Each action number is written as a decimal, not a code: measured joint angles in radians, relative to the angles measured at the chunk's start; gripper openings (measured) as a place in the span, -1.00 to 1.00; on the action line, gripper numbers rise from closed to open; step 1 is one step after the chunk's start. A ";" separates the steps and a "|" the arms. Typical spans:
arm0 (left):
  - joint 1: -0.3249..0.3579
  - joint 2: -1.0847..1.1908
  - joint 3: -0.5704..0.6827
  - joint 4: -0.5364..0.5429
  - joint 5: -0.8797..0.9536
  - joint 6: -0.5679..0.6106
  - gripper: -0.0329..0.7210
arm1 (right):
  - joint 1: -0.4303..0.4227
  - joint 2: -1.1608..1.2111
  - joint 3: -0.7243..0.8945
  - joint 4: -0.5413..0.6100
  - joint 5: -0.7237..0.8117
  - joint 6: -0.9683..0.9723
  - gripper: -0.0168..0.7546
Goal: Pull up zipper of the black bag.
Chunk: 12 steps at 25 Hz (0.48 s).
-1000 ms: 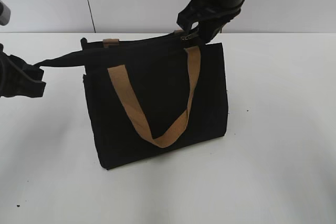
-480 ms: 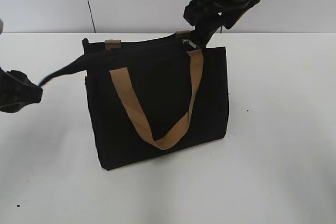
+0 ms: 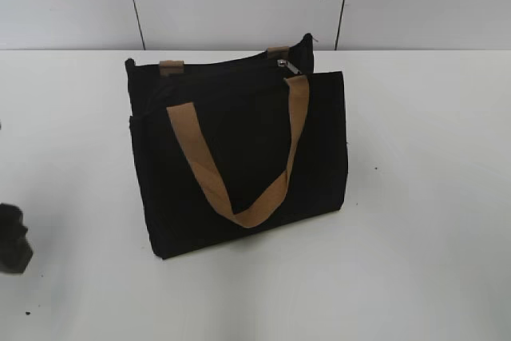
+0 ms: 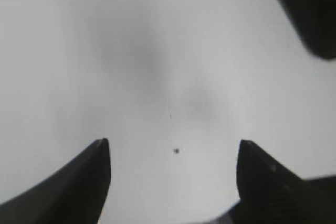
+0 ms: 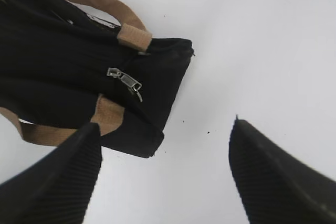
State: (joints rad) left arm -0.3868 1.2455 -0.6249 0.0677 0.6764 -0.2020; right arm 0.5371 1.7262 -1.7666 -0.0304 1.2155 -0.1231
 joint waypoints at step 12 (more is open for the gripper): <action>0.000 -0.254 0.000 -0.155 0.464 0.156 0.53 | 0.001 -0.421 0.384 0.042 -0.001 0.024 0.45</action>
State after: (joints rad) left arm -0.3868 0.9920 -0.6249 -0.0877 1.1408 -0.0455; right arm 0.5384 1.3055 -1.3822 0.0120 1.2145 -0.0992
